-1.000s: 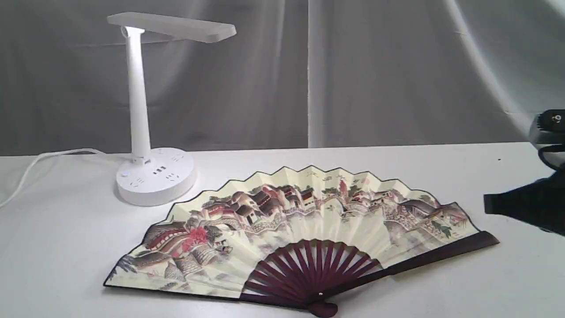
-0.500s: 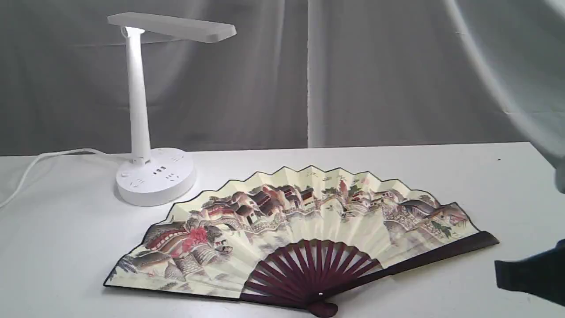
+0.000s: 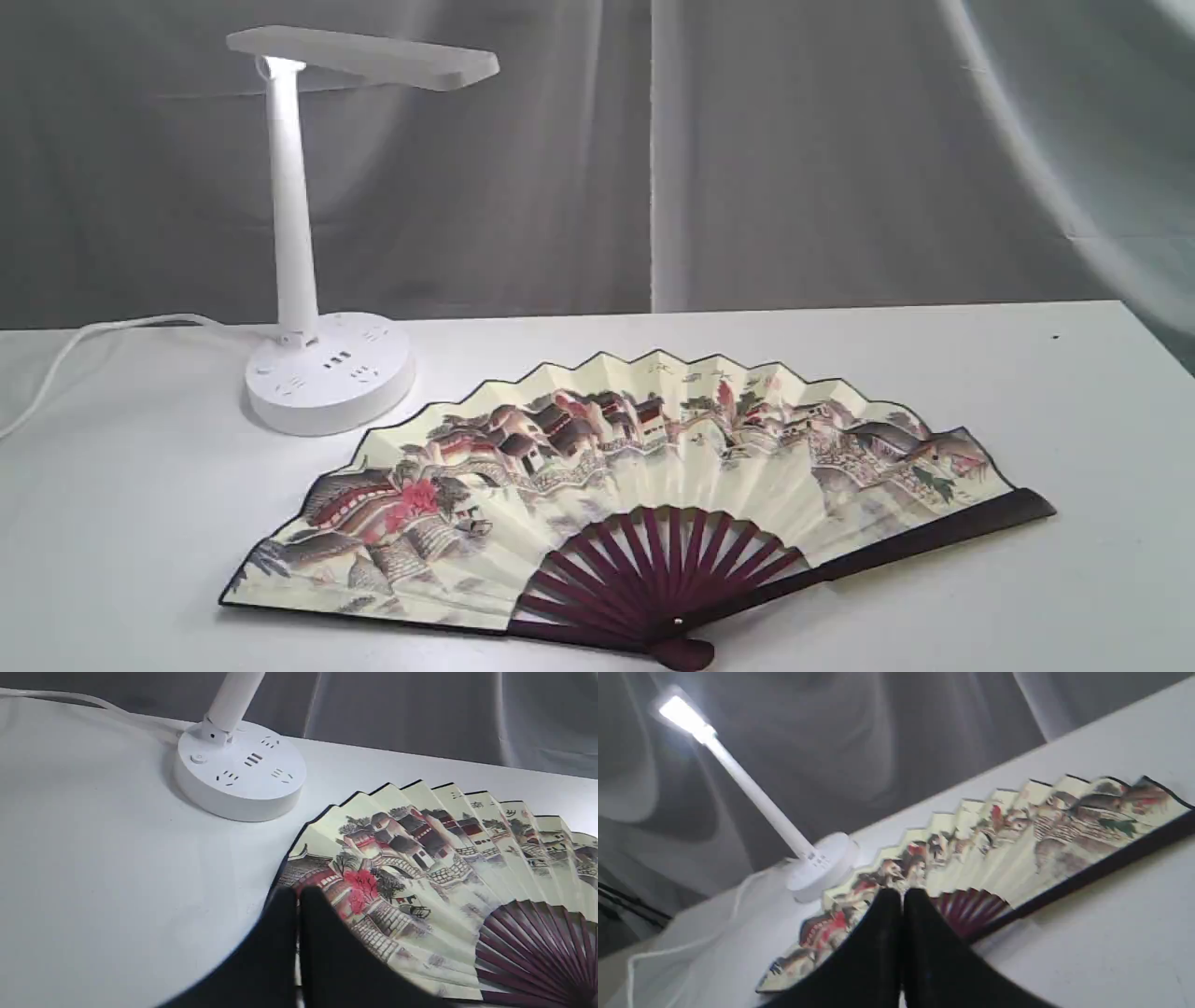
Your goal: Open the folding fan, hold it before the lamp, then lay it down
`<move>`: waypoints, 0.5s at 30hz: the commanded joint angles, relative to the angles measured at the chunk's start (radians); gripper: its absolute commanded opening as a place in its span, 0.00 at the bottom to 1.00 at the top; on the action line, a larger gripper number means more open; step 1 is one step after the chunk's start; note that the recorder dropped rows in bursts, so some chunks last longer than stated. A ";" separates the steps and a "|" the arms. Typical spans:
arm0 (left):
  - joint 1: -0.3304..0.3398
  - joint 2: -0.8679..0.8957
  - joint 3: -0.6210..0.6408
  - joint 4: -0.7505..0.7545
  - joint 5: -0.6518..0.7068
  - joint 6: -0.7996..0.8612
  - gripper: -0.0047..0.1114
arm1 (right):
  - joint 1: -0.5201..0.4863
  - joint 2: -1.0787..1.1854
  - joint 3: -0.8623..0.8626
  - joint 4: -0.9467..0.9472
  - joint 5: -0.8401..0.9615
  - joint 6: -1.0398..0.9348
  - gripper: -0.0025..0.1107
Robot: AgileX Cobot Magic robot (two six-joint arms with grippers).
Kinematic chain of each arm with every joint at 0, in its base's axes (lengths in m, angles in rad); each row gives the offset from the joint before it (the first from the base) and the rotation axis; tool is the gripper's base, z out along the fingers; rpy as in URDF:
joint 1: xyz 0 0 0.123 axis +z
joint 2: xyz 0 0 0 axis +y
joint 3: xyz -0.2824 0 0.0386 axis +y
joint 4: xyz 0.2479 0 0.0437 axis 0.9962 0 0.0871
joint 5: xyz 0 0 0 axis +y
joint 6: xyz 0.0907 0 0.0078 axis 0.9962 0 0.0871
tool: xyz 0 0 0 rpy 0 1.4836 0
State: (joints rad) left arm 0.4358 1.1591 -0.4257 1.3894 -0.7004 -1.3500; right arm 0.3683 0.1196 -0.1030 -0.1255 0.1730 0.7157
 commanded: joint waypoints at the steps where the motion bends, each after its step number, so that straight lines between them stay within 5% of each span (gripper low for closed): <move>1: 0.001 -0.006 0.006 0.008 -0.007 -0.013 0.04 | 0.003 -0.120 0.076 0.017 -0.024 -0.085 0.02; 8: 0.001 -0.006 0.016 0.004 -0.005 -0.010 0.04 | 0.001 -0.097 0.103 -0.042 -0.041 -0.348 0.02; 12: 0.001 -0.006 0.016 0.004 -0.007 -0.010 0.04 | 0.001 -0.097 0.103 -0.327 -0.109 -0.528 0.02; 15: 0.001 -0.006 0.016 0.004 -0.007 -0.010 0.04 | 0.001 -0.097 0.103 -0.372 -0.060 -0.545 0.02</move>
State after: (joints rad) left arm 0.4358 1.1591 -0.4171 1.3997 -0.7036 -1.3527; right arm 0.3683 0.0194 -0.0032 -0.4486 0.1004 0.2035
